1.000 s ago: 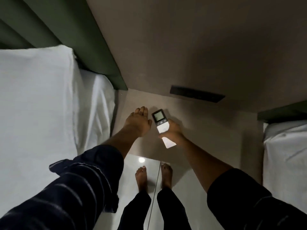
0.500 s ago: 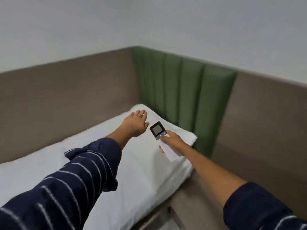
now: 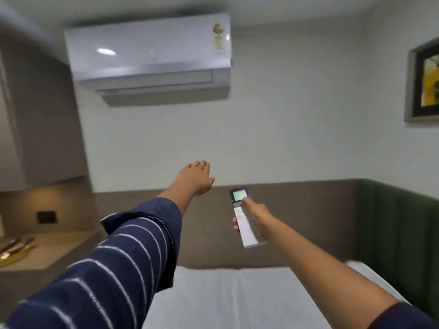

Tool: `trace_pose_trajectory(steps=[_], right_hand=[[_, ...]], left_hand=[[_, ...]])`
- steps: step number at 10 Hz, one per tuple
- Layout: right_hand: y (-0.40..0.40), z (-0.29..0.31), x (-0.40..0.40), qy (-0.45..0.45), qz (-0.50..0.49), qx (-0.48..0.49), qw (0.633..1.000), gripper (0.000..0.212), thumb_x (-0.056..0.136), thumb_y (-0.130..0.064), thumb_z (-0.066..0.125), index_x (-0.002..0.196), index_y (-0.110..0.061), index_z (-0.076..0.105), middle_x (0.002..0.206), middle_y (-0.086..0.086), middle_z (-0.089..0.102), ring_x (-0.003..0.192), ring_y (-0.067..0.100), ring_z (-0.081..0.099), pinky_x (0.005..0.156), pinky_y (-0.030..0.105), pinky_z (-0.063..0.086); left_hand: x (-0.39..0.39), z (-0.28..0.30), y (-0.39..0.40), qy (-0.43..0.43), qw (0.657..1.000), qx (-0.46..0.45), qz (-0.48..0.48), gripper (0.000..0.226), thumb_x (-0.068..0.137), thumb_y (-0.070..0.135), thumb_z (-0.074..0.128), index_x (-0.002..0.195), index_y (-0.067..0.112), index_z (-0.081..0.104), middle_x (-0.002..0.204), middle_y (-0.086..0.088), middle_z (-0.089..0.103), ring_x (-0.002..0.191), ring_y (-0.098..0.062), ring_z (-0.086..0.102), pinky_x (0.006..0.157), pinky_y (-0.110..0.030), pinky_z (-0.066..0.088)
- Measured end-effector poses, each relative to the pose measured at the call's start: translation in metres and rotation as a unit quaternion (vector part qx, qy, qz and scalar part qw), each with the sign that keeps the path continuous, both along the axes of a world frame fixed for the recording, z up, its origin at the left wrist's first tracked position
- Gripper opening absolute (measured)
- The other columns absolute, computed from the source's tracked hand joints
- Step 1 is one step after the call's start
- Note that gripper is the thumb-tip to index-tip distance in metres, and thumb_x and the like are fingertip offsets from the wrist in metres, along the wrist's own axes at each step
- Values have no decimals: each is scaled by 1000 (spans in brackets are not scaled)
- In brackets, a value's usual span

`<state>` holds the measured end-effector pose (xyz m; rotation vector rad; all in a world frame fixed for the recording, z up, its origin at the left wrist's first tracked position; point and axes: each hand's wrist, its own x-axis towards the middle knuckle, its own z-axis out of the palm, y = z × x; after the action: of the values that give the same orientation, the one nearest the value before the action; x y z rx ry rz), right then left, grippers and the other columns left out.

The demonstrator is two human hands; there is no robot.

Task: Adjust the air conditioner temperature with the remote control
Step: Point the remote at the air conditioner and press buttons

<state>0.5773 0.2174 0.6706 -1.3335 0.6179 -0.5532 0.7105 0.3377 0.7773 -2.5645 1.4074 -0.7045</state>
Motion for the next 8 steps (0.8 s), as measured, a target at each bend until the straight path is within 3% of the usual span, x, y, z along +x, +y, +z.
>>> trace_pose_trajectory(steps=[1,2,4,8], right_hand=[[19,48,30,-11,34,-9,999,34,90,-37,49,86,-6,63,61,16,71,53,30,67,59,31,56],[42,121,56,-60,87,-28,994,32,97,-35,41,88,-7,53,70,18,63,50,27,64,49,27,54],[65,187,57,-12,121,-58,991,22,87,-22,45,89,-4,57,57,15,72,47,26,70,50,28,57],[68,194,69,-21,140,-85,986,22,86,-16,41,94,-1,54,59,17,73,50,29,71,59,34,57]], left_hand=[[18,39,33,-8,999,-31,24,65,102,38,18,156,5,5,165,-9,7,152,-24,10,123,-38,11],[33,83,74,-21,996,-68,54,64,101,37,18,156,5,5,165,-10,7,152,-25,10,123,-38,12],[51,111,106,-30,991,-83,101,64,102,37,18,155,5,5,165,-10,6,152,-25,9,123,-39,11],[58,117,118,-25,987,-92,132,64,101,37,18,155,4,6,164,-10,7,151,-25,11,123,-39,13]])
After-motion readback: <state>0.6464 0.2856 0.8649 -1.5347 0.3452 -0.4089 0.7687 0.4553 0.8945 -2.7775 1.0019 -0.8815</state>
